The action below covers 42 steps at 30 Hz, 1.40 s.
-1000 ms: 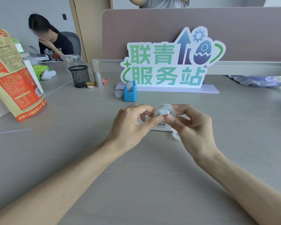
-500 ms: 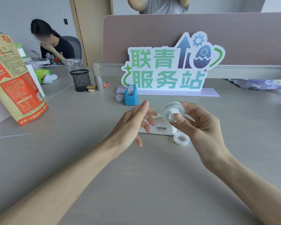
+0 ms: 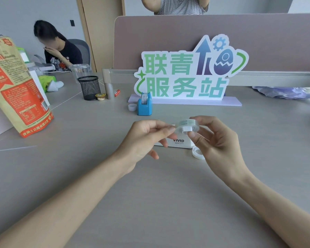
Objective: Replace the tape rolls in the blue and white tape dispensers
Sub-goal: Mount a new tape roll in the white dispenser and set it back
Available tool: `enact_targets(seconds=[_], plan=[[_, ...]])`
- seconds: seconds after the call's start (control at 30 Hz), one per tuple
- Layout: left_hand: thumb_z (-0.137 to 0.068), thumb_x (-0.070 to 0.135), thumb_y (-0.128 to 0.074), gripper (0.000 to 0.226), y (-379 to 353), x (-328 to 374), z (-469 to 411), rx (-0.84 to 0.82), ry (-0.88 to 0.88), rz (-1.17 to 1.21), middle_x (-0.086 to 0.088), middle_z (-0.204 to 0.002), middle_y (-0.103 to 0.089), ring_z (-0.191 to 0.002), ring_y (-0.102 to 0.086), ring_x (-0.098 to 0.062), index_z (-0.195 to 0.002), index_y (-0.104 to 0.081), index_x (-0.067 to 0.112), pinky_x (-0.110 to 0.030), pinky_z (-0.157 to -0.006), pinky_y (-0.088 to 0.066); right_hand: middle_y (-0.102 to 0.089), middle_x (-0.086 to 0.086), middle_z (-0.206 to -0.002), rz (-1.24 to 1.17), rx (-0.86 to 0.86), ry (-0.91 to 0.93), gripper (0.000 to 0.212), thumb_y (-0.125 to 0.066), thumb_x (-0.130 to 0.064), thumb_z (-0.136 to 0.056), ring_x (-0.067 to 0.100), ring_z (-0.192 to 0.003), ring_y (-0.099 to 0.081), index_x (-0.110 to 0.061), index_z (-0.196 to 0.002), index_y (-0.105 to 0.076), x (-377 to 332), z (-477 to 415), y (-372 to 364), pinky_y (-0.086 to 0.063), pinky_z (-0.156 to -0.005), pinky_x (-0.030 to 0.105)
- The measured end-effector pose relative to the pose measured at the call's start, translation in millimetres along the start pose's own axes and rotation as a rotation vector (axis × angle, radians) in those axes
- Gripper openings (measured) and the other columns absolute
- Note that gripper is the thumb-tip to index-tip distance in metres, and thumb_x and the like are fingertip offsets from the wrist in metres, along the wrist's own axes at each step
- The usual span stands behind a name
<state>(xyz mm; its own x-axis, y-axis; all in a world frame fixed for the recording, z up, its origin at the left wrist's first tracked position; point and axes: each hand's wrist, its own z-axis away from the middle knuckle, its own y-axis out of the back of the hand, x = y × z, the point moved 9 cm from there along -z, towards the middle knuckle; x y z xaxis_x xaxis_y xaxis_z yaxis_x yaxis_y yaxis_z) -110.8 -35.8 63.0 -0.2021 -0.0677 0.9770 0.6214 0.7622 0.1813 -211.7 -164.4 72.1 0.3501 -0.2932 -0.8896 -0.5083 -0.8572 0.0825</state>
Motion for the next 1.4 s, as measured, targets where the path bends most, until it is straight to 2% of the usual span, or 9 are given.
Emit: enact_targets(seconds=[0.23, 0.33, 0.47, 0.63, 0.83, 1.0, 1.2, 1.3, 1.4], plan=[[-0.089, 0.022, -0.064, 0.009, 1, 1, 1, 0.01, 0.023, 0.002, 0.006, -0.078, -0.076, -0.063, -0.058, -0.005, -0.085, -0.071, 0.02, -0.022, -0.042, -0.042, -0.072, -0.022, -0.094, -0.041, 0.02, -0.003, 0.023, -0.065, -0.006, -0.09, 0.001, -0.088, -0.069, -0.028, -0.095, -0.063, -3, 0, 0, -0.043, -0.049, 0.024], [-0.091, 0.022, -0.061, 0.01, 0, 2, 1, 0.004, 0.029, 0.009, 0.006, -0.079, -0.075, -0.063, -0.059, -0.006, -0.086, -0.069, 0.018, -0.022, -0.042, -0.042, -0.074, -0.011, -0.099, -0.113, 0.019, -0.035, 0.019, -0.065, -0.008, -0.09, 0.01, -0.088, -0.067, -0.024, -0.1, -0.065, -1, -1, 0, -0.041, -0.06, 0.034], [-0.093, 0.021, -0.058, 0.011, -1, 7, 2, -0.007, 0.003, 0.04, 0.004, -0.082, -0.075, -0.066, -0.06, -0.007, -0.088, -0.067, 0.018, -0.022, -0.042, -0.043, -0.072, 0.007, -0.102, -0.126, 0.025, -0.041, 0.021, -0.066, -0.017, -0.087, 0.016, -0.092, -0.061, -0.023, -0.107, -0.067, -1, -3, 6, -0.045, -0.071, 0.028], [-0.097, 0.032, -0.049, 0.024, -5, 9, 3, -0.029, 0.007, 0.124, 0.002, -0.083, -0.075, -0.068, -0.061, -0.01, -0.093, -0.067, 0.016, -0.023, -0.04, -0.042, -0.07, -0.004, -0.099, -0.198, 0.003, -0.058, 0.031, -0.066, -0.023, -0.078, 0.014, -0.058, -0.053, -0.018, -0.108, -0.066, -1, -5, 7, -0.044, -0.062, 0.029], [-0.098, 0.043, -0.042, 0.035, -1, 5, 1, 0.003, 0.035, 0.1, 0.002, -0.079, -0.073, -0.066, -0.057, -0.012, -0.092, -0.066, 0.018, -0.022, -0.039, -0.035, -0.074, 0.007, -0.091, -0.286, -0.016, -0.159, 0.018, -0.054, -0.003, -0.093, 0.023, -0.078, -0.071, -0.012, -0.094, -0.07, 5, -4, 2, -0.05, -0.078, 0.035], [-0.1, 0.044, -0.036, 0.039, -5, -3, 0, -0.043, 0.086, 0.033, -0.001, -0.067, -0.058, -0.062, -0.054, -0.014, -0.079, -0.056, 0.018, -0.022, -0.039, -0.031, -0.077, -0.003, -0.096, -0.153, 0.072, -0.127, 0.022, -0.063, -0.032, -0.086, 0.016, -0.082, -0.074, -0.013, -0.081, -0.073, -3, -1, 6, -0.055, -0.08, 0.038], [-0.097, 0.041, -0.046, 0.036, -6, 1, 1, -0.012, -0.003, -0.02, 0.012, -0.071, -0.064, -0.069, -0.057, -0.011, -0.092, -0.063, 0.01, -0.024, -0.039, -0.036, -0.07, -0.026, -0.097, -0.028, 0.08, -0.061, 0.016, -0.075, -0.009, -0.081, 0.006, -0.075, -0.07, -0.017, -0.089, -0.063, -8, 3, 5, -0.05, -0.054, 0.022], [-0.095, 0.035, -0.053, 0.029, -3, 7, 1, 0.031, -0.08, -0.035, 0.014, -0.076, -0.064, -0.072, -0.058, -0.005, -0.099, -0.062, 0.008, -0.025, -0.039, -0.042, -0.07, -0.025, -0.092, 0.048, 0.075, 0.012, 0.028, -0.077, -0.008, -0.08, -0.001, -0.081, -0.068, -0.024, -0.098, -0.062, -11, 3, 6, -0.053, -0.061, 0.016], [-0.091, 0.029, -0.061, 0.017, -1, 9, 0, 0.063, -0.12, -0.015, 0.003, -0.085, -0.067, -0.073, -0.059, -0.004, -0.095, -0.062, 0.013, -0.028, -0.041, -0.047, -0.071, -0.014, -0.1, 0.229, 0.056, 0.119, 0.034, -0.075, -0.002, -0.081, 0.001, -0.096, -0.068, -0.026, -0.102, -0.062, -15, 3, 5, -0.056, -0.074, 0.024]])
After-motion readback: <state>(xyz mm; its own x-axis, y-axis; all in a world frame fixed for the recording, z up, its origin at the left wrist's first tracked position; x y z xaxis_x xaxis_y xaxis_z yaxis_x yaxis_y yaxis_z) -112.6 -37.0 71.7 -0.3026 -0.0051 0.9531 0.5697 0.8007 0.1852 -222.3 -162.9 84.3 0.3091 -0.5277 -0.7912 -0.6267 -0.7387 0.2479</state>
